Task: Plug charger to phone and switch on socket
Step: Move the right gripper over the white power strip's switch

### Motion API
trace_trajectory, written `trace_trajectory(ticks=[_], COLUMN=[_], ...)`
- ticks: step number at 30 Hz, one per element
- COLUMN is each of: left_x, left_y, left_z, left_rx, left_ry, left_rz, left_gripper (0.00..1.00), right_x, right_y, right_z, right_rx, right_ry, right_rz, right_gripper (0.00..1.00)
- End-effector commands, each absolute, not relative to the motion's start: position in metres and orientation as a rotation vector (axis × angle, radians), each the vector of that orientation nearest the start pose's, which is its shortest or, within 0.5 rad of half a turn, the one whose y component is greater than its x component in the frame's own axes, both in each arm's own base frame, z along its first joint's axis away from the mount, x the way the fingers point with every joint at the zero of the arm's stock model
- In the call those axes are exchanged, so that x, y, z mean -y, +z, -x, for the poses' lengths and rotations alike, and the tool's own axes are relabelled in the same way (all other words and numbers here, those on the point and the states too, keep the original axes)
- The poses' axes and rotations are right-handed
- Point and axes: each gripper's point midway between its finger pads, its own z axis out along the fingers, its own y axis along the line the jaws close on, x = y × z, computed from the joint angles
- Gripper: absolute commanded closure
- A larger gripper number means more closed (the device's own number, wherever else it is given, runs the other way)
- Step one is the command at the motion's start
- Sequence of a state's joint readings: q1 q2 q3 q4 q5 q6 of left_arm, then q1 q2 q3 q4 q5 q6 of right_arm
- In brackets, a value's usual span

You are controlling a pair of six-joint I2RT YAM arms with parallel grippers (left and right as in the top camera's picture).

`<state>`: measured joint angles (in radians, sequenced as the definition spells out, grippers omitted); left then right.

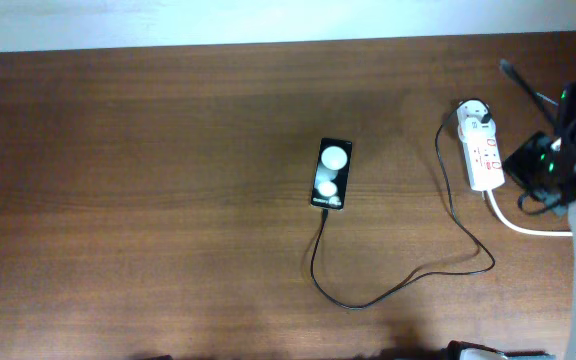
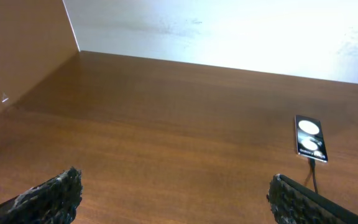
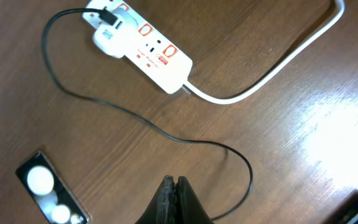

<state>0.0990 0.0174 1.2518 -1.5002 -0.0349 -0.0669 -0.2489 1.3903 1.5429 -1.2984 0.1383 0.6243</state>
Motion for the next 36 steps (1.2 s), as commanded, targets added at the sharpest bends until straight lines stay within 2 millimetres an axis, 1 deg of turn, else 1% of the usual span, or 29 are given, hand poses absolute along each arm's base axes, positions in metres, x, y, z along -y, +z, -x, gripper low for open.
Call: trace_trajectory(ticks=[1,3,4,6,7,8,10,12,14,16,19,21,22,23,24,25,28,29,31,32,34,36], left_x=[-0.009,-0.009,-0.009,-0.009,-0.009,-0.009,-0.009,-0.009,-0.009,-0.009,-0.01,-0.01,-0.01,-0.01,-0.01,-0.01,-0.01,-0.01,-0.01,-0.01,-0.01,-0.01], left_y=[0.304,0.301,0.301,0.301,0.301,0.301,0.301,0.3,0.295,0.295,0.295,0.295,0.295,0.295,0.295,0.295,0.295,0.295,0.295,0.295,0.295,0.295], left_z=[-0.015,-0.014,-0.014,-0.014,-0.014,-0.014,-0.014,-0.014,-0.012,-0.012,-0.012,-0.012,-0.012,-0.012,-0.012,-0.012,-0.012,-0.012,-0.012,-0.012,-0.012,-0.012], left_rx=[-1.821,-1.833,-1.833,-1.833,-1.833,-1.833,-1.834,-1.836,-1.859,-1.858,-1.858,-1.858,-1.858,-1.858,-1.858,-1.858,-1.858,-1.858,-1.858,-1.858,-1.858,-1.858], left_ry=[0.073,0.073,0.073,0.073,0.073,0.073,0.074,0.074,0.074,0.074,0.079,0.077,0.075,0.075,0.075,0.076,0.076,0.076,0.076,0.076,0.076,0.077], left_rz=[0.181,0.182,0.182,0.182,0.182,0.182,0.182,0.182,0.184,0.184,0.186,0.186,0.184,0.184,0.184,0.184,0.184,0.185,0.185,0.185,0.185,0.185], left_gripper=[0.01,0.01,0.01,0.01,0.01,0.01,0.01,0.01,0.01,0.01,0.01,0.01,0.01,0.01,0.01,0.01,0.01,0.01,0.01,0.01,0.01,0.01], right_x=[0.095,0.092,0.095,0.109,0.117,0.12,0.127,0.135,0.14,0.138,0.122,0.119,0.122,0.125,0.133,0.138,0.158,0.161,0.168,0.176,0.189,0.198], right_y=[0.255,0.264,0.273,0.3,0.31,0.317,0.32,0.319,0.318,0.32,0.325,0.329,0.335,0.343,0.361,0.375,0.417,0.417,0.408,0.396,0.38,0.369], right_z=[-0.317,-0.329,-0.335,-0.355,-0.364,-0.37,-0.371,-0.368,-0.365,-0.364,-0.368,-0.371,-0.377,-0.384,-0.399,-0.409,-0.434,-0.435,-0.433,-0.43,-0.424,-0.421], right_rx=[-2.455,-2.438,-2.406,-2.276,-2.213,-2.175,-2.134,-2.121,-2.115,-2.113,-2.116,-2.079,-2.024,-1.976,-1.886,-1.826,-1.66,-1.657,-1.688,-1.719,-1.736,-1.749], right_ry=[0.105,0.215,0.246,0.273,0.28,0.312,0.338,0.328,0.332,0.404,0.552,0.613,0.638,0.649,0.663,0.667,0.616,0.594,0.517,0.446,0.35,0.299], right_rz=[-1.148,-1.138,-1.133,-1.09,-1.083,-1.077,-1.12,-1.148,-1.168,-1.167,-1.134,-1.182,-1.22,-1.218,-1.177,-1.129,-0.98,-0.977,-0.976,-0.997,-1.074,-1.124], right_gripper=[0.96,0.96,0.96,0.96,0.95,0.95,0.95,0.95,0.95,0.95,0.95,0.95,0.95,0.95,0.96,0.95,0.95,0.95,0.95,0.95,0.95,0.95])
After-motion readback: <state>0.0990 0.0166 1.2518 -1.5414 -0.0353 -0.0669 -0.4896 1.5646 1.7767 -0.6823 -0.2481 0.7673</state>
